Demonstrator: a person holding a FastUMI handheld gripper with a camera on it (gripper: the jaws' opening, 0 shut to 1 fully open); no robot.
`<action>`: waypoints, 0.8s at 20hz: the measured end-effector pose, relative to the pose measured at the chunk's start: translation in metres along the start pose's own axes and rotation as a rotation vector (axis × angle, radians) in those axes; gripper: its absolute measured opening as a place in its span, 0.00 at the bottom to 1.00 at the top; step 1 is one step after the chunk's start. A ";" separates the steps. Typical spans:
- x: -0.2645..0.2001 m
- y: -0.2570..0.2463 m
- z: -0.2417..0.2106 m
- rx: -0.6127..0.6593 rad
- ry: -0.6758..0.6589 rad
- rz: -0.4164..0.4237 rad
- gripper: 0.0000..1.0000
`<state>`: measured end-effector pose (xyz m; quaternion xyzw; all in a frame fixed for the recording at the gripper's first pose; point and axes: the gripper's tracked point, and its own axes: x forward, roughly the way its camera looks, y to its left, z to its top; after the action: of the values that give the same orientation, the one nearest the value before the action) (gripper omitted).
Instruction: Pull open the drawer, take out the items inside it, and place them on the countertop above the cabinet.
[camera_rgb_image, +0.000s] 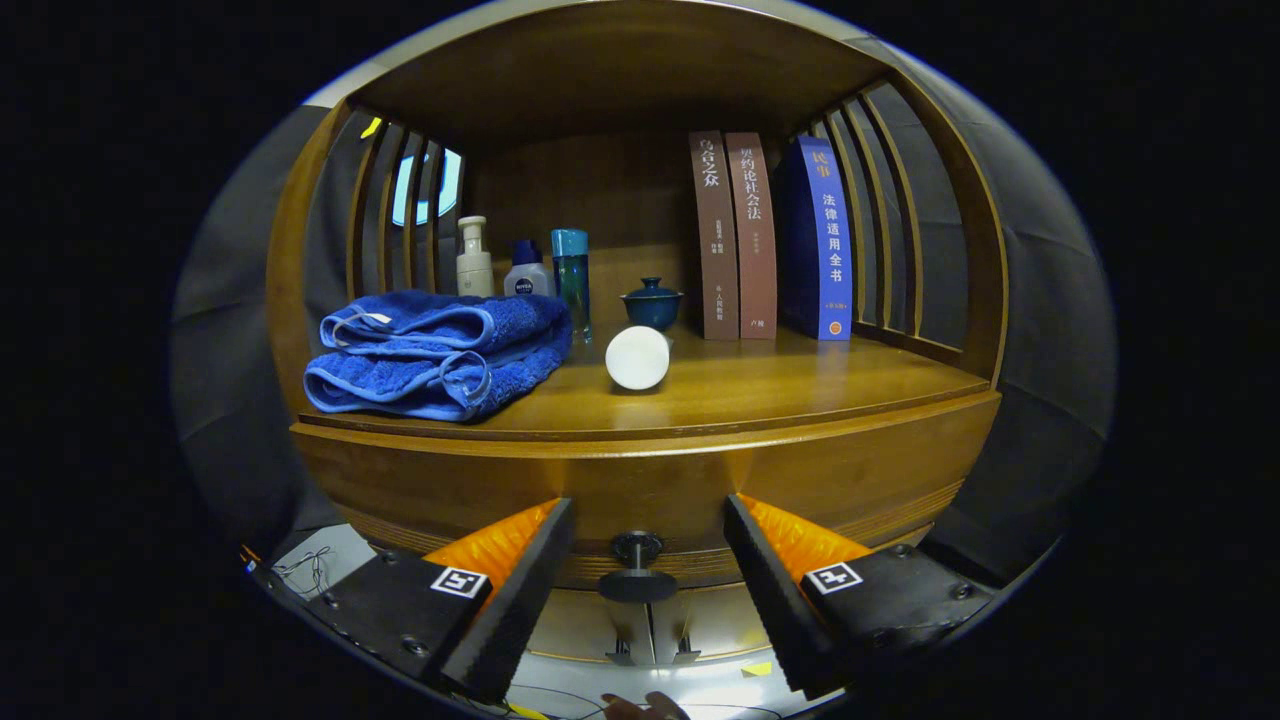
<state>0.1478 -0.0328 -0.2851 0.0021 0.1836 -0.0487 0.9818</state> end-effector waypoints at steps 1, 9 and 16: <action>-0.003 -0.001 0.005 0.000 -0.011 -0.003 1.00; -0.042 -0.004 0.034 0.016 -0.046 0.004 1.00; -0.099 0.012 0.099 -0.095 -0.110 0.039 0.99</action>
<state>0.0924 -0.0141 -0.1569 -0.0437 0.1315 -0.0208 0.9901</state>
